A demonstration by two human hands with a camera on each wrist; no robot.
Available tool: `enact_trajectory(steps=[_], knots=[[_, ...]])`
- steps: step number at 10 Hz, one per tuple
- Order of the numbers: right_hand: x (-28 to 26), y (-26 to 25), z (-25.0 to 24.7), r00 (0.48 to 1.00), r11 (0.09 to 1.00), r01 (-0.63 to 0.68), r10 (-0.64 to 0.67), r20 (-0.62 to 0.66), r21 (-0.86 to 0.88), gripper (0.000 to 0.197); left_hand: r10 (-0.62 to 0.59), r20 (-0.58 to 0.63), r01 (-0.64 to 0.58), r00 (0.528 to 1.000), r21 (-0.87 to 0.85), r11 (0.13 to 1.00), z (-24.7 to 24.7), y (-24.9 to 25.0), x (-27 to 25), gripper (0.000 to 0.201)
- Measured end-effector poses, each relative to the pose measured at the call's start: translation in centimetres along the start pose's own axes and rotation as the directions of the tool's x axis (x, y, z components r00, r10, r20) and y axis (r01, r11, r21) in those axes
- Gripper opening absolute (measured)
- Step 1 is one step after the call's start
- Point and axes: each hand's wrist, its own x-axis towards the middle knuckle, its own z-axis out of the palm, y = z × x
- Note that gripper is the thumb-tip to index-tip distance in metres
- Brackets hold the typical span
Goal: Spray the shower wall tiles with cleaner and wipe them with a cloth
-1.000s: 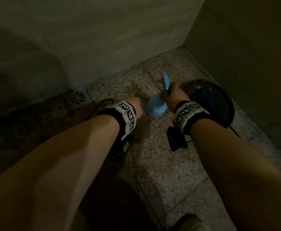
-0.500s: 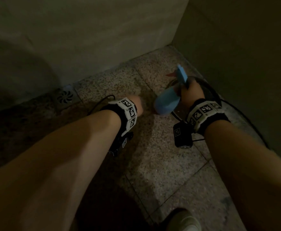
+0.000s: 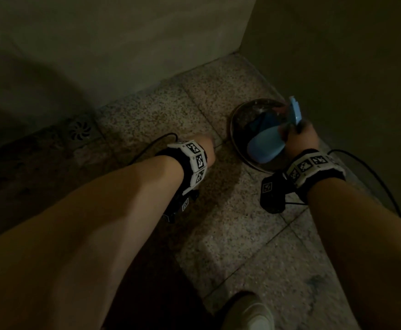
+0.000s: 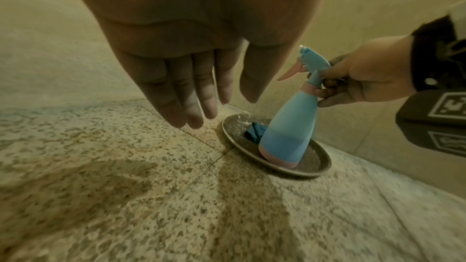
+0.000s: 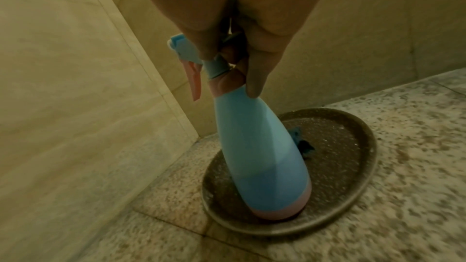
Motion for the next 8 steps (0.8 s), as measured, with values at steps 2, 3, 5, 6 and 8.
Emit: enact_trajectory(steps=[2,3,5,6,8], knots=[[0.4,0.5,0.4,1.0,0.999,0.004,-0.003,0.007,-0.051,0.037,0.009,0.124,-0.006,0.992,-0.025,1.0,0.1,-0.5,1.3,0.037],[0.6,0.5,0.4,1.0,0.997,0.028,-0.027,0.013,-0.067,0.034,0.002,0.15,-0.008,0.989,0.036,0.999,0.3,-0.6,1.3,0.019],[0.7,0.7,0.8,0.999,0.996,0.037,-0.036,0.009,-0.08,0.035,0.0,0.109,-0.008,0.994,0.074,0.997,0.5,-0.5,1.2,0.042],[0.9,0.6,0.6,0.998,0.997,-0.014,0.019,0.06,-0.075,0.042,-0.034,0.103,0.027,0.994,0.069,0.997,0.5,-0.5,1.2,0.044],[0.7,0.1,1.4,0.987,0.986,-0.135,0.125,-0.102,-0.097,0.066,-0.095,0.12,0.102,0.988,-0.048,0.994,-0.4,-0.9,1.1,0.052]])
